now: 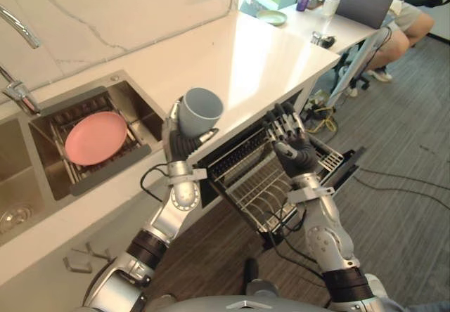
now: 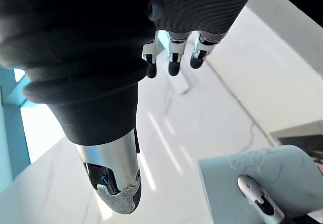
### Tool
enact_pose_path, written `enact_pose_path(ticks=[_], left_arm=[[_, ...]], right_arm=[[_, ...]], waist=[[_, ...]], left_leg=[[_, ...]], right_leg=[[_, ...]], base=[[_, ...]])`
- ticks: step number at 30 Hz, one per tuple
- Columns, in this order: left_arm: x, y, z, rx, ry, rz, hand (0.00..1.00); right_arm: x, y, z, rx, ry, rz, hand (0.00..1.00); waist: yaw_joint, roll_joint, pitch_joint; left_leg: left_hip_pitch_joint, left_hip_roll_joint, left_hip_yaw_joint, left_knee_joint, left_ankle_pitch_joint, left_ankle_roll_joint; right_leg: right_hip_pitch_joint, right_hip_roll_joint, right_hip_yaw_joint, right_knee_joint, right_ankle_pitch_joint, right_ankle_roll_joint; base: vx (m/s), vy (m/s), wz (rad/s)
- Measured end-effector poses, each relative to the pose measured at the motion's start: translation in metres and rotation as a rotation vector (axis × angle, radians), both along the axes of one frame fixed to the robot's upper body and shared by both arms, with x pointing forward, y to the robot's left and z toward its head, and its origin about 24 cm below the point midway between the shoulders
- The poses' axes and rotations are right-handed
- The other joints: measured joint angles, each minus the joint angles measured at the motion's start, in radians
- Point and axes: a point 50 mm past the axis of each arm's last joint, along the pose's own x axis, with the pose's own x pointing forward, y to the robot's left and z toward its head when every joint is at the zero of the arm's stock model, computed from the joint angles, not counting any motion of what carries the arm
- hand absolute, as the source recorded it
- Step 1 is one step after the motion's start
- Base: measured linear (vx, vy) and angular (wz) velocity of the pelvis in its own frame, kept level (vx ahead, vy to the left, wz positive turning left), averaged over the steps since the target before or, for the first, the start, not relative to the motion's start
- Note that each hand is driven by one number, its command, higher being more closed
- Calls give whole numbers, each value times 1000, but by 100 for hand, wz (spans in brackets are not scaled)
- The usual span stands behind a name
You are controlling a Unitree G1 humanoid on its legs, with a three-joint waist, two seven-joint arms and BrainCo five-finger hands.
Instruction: Walk over to the sink, pick up the cup, carry it to the dishwasher, place the cup inside the dishwasher, then close the dishwasher door
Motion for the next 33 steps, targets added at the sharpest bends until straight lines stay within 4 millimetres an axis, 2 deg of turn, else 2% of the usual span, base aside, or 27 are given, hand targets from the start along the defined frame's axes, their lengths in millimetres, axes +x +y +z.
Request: enact_pose_path(ticks=[4,10,15,22,27,33], left_arm=[[1,6,-7,80,-15,94,100],[0,7,-11,116,-36,135,100],[0,5,-13,143,-20,144,100],[-2,-2,-23,175,18,137,100],[-6,-17,-25,188,24,82,100],[-11,-30,-28,215,32,28,100]], right_arm=[[-1,10,-3,-6,22,50,0],[2,16,-2,-11,42,59,0],[7,22,3,-11,54,51,0],[10,31,-1,-42,126,55,0],[9,41,-7,-71,183,74,0],[22,49,-13,-171,226,63,0]], waist=[[20,-2,-1],[19,-2,-2],[20,-2,-2],[30,-2,-4],[36,-4,-24],[44,-19,-38]], left_leg=[[0,2,3,2,2,-3],[-2,10,3,3,4,-6],[-1,14,-3,3,4,-6],[-1,13,-11,4,5,-7],[-12,10,-31,-2,15,-8],[-17,-3,-47,-4,24,-6]], right_leg=[[-4,0,-4,0,-14,-8],[-4,3,-30,0,-11,-26],[-4,8,-30,0,-1,-20],[0,8,-32,0,4,-21],[0,4,-50,0,2,-23],[2,-10,-58,0,6,-24]], base=[[-57,-3,-3],[0,0,0],[20,3,-1],[-15,8,1],[-26,10,11],[-27,26,7]])
